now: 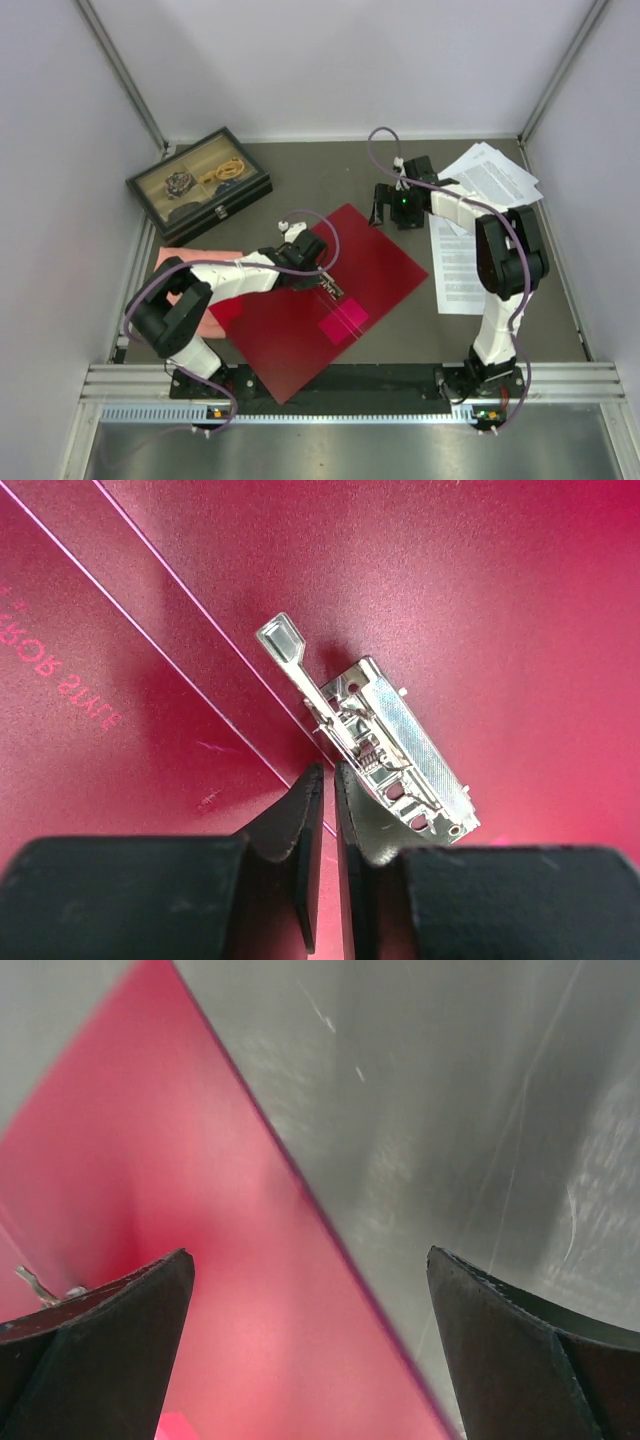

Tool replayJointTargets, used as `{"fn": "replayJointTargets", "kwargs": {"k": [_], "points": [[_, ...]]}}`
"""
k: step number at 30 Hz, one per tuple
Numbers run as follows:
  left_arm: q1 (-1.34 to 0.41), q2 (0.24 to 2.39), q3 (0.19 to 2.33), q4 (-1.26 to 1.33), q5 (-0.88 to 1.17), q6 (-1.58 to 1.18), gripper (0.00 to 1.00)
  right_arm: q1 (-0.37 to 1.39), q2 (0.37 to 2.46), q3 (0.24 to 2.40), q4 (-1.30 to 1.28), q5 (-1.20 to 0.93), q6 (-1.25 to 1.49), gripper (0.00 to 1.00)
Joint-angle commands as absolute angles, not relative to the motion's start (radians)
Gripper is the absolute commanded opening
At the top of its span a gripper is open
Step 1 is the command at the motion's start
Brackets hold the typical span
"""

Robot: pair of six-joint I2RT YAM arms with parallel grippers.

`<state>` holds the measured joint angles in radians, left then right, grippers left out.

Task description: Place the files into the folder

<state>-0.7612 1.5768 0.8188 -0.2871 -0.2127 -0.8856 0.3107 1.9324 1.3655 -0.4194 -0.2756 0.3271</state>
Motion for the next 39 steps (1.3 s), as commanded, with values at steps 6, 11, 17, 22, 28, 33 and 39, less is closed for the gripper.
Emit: {"fn": "replayJointTargets", "kwargs": {"k": [6,11,17,22,28,33,39], "points": [[-0.758,1.661,0.868,-0.245,-0.236,-0.865,0.15,0.322,1.728,1.037,-0.335,-0.253,0.389,0.98],[-0.749,1.646,0.885,-0.287,-0.290,-0.798,0.16,0.373,1.614,0.847,-0.252,-0.344,0.472,0.97],[-0.746,1.539,0.922,-0.379,-0.337,-0.747,0.24,0.388,1.459,0.846,-0.314,-0.315,0.529,0.98],[-0.747,1.367,0.946,-0.341,-0.204,-0.674,0.37,0.263,1.367,0.936,-0.521,-0.082,0.557,0.99],[-0.778,1.452,1.072,-0.120,0.150,-0.664,0.41,-0.038,1.322,0.881,-0.534,-0.115,0.607,0.99],[-0.827,1.734,1.297,0.062,0.225,-0.669,0.40,-0.251,1.394,0.894,-0.408,-0.196,0.630,0.99],[-0.831,2.074,1.621,0.213,0.316,-0.689,0.35,-0.319,1.519,0.902,-0.229,-0.376,0.664,0.92]]}}
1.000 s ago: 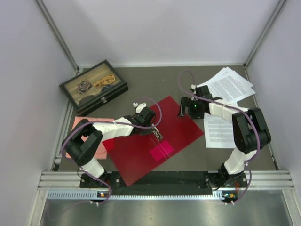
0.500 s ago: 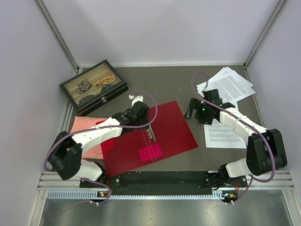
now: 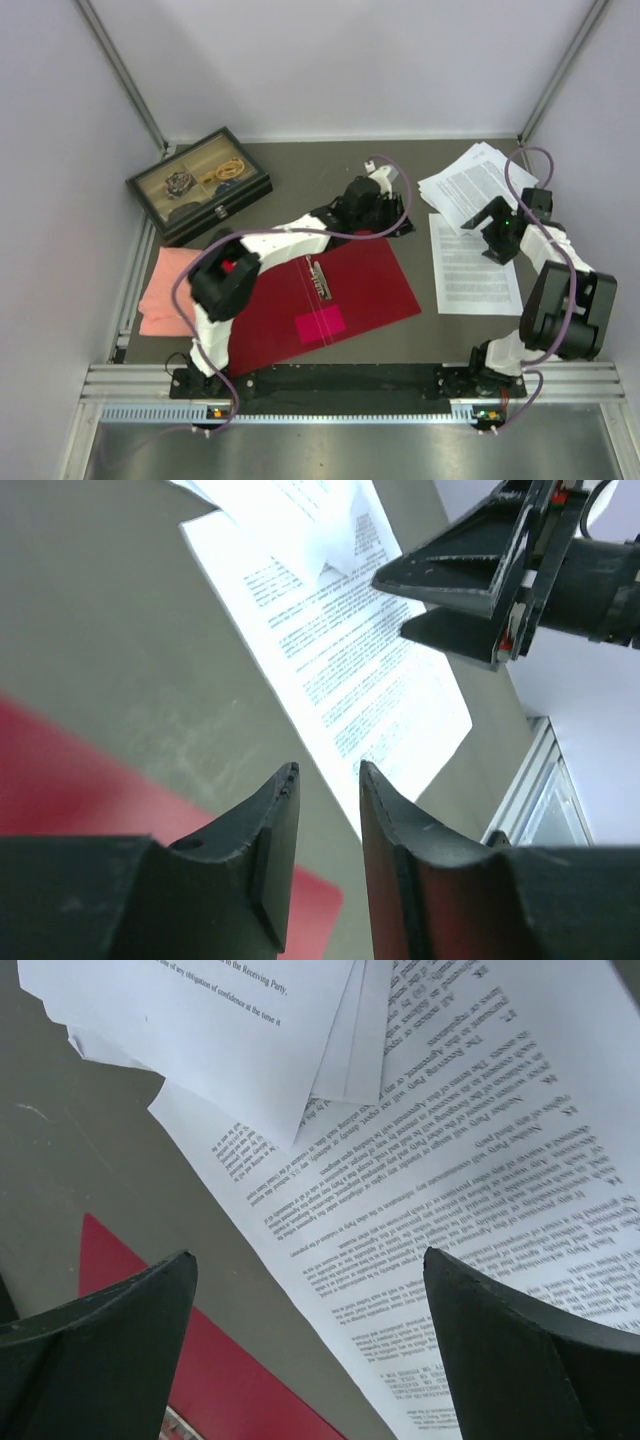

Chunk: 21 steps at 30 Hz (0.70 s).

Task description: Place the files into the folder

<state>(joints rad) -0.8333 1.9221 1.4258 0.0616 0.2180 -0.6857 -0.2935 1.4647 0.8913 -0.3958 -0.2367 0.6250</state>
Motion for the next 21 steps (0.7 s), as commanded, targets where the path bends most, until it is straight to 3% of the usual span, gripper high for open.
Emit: {"fn": "replayJointTargets", "kwargs": {"k": [1,5,7,14,21], "points": [[-0.831,2.110,1.664,0.204,0.325,-0.702,0.34,-0.319,1.537,0.879,-0.191,-0.391,0.672,0.89],[-0.831,2.216,1.776,0.192,0.354,-0.736,0.33,-0.319,1.607,0.839,-0.049,-0.433,0.699,0.79],[-0.831,2.218,1.773,0.189,0.354,-0.730,0.33,-0.319,1.637,0.831,-0.006,-0.436,0.703,0.67],[-0.830,2.146,1.694,0.129,0.357,-0.700,0.32,-0.319,1.743,0.838,0.092,-0.419,0.745,0.45],[-0.830,2.059,1.654,0.005,0.377,-0.680,0.32,-0.319,1.772,0.839,0.086,-0.374,0.788,0.42]]}}
